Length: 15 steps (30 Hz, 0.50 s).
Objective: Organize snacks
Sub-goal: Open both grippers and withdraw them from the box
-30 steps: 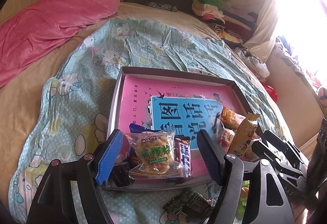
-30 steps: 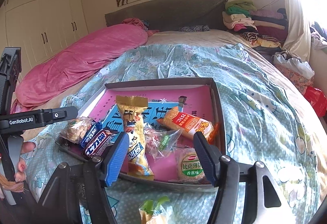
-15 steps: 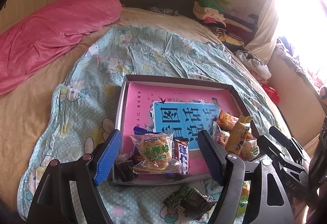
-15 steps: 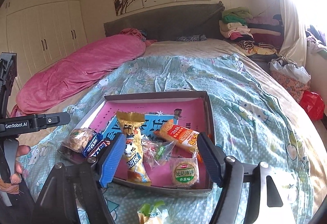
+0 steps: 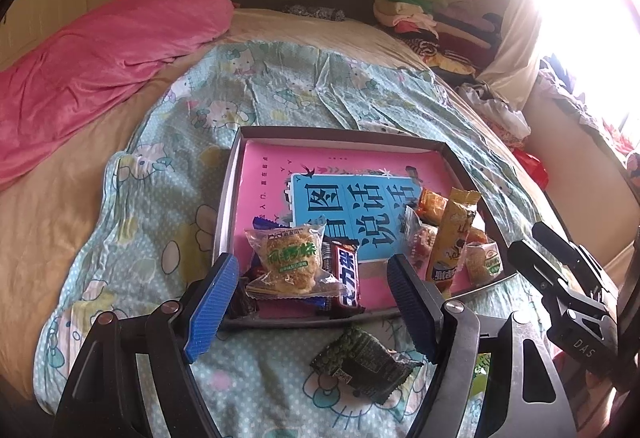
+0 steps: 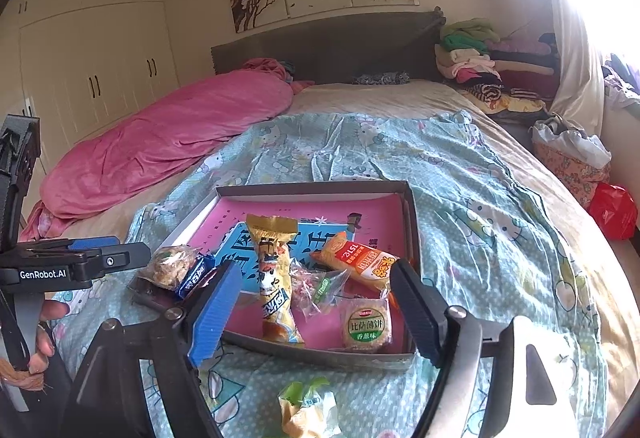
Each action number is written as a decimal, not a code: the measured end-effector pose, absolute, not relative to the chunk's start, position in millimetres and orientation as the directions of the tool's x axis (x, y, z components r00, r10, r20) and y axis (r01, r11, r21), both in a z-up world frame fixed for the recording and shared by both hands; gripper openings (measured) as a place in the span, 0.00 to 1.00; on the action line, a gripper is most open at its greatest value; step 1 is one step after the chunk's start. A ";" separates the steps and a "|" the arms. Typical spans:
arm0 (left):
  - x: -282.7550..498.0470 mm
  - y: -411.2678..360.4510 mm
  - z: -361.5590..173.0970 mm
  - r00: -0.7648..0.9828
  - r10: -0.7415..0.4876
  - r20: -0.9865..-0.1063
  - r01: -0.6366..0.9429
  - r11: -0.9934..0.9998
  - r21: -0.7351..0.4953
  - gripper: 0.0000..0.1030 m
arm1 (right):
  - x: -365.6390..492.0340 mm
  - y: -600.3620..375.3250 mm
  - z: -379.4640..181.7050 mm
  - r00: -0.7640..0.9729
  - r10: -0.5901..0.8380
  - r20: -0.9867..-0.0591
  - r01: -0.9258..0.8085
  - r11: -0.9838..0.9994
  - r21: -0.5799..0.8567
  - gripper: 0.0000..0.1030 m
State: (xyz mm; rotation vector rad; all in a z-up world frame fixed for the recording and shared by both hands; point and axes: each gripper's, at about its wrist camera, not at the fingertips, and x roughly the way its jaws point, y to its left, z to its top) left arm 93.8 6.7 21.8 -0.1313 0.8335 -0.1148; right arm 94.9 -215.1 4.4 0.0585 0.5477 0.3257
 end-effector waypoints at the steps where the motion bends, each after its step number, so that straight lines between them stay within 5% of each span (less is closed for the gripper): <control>1: 92.9 6.0 21.4 0.664 -0.146 -0.733 0.048 0.987 -0.153 0.76 | 93.6 -215.6 4.9 0.803 0.322 -0.502 -0.290 0.946 0.143 0.74; 15: 75.0 -4.6 18.0 0.638 -0.173 -0.750 0.079 0.984 -0.160 0.76 | 77.5 -215.5 2.8 0.769 0.364 -0.526 -0.321 0.931 0.175 0.75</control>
